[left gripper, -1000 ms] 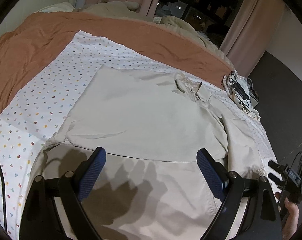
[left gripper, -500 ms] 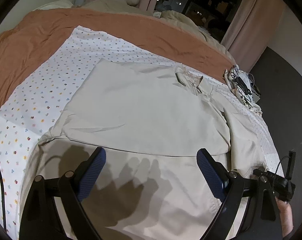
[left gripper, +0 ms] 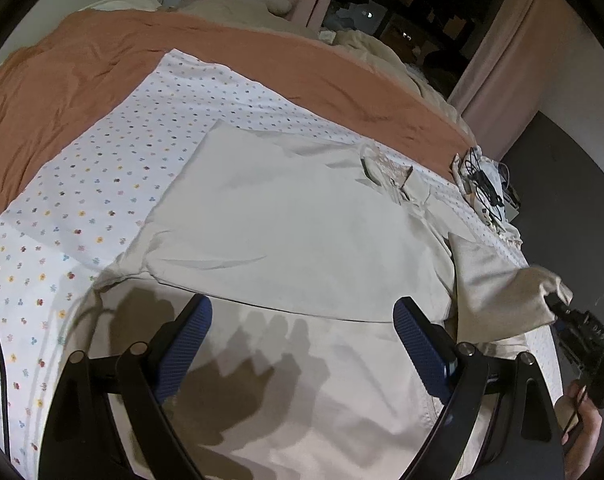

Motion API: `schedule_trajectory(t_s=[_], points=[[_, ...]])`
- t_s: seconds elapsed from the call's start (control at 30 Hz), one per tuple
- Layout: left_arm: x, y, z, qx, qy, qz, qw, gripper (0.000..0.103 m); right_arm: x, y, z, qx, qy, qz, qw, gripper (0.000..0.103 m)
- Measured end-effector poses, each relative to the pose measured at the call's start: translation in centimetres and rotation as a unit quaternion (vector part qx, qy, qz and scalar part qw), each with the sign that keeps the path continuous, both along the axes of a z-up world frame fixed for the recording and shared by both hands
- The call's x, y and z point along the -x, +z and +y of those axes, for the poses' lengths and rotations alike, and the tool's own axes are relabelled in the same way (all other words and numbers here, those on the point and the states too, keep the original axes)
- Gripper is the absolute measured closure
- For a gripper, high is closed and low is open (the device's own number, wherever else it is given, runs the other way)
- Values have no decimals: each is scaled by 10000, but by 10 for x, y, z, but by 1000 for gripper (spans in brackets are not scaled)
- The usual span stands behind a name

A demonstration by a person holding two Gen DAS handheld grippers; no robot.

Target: Fold large clothes

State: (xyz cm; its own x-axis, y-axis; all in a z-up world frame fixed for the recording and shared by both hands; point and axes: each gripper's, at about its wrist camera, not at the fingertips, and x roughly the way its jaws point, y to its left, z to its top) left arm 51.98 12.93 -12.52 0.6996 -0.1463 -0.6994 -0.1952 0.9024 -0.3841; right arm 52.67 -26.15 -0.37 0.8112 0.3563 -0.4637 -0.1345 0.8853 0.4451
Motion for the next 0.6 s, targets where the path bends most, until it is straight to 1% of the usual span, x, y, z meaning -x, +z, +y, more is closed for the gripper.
schedule_trajectory(t_s=[0.07,0.1,0.17,0.2,0.23,0.27,0.3,0.33,0.47,0.5,0.53,0.6], points=[[2,1,7,23,63,-16,10000,9,-4,0,26,-69,313,-134,9994,82],[4,2,12,23,110,-21,9999,9,-9,-3,30,-87,430,-136,9989,81],[4,2,19,-12,160,-22,9999,9,-19,-10,59,-162,744,17,9971,78],[5,2,22,-56,187,-10,9998,9,-24,-14,66,-192,802,89,9966,75],[6,1,26,-103,209,1,9997,9,-31,-20,75,-217,880,209,9957,66],[7,1,28,-144,213,17,9997,9,-35,-24,84,-228,940,322,9948,59],[7,0,30,-172,211,33,9996,9,-39,-25,90,-203,969,356,9944,38],[7,0,32,-183,208,40,9996,9,-39,-28,97,-153,1013,358,9941,21],[9,1,40,-147,272,26,9995,9,-51,-34,94,-92,1090,495,9928,20],[9,3,42,-112,292,-2,9995,9,-58,-33,98,-78,1065,518,9929,20],[9,4,43,-85,312,-20,9995,9,-58,-33,93,-60,999,554,9934,20],[9,5,41,-34,296,-51,9995,9,-60,-24,86,-59,861,612,9944,20]])
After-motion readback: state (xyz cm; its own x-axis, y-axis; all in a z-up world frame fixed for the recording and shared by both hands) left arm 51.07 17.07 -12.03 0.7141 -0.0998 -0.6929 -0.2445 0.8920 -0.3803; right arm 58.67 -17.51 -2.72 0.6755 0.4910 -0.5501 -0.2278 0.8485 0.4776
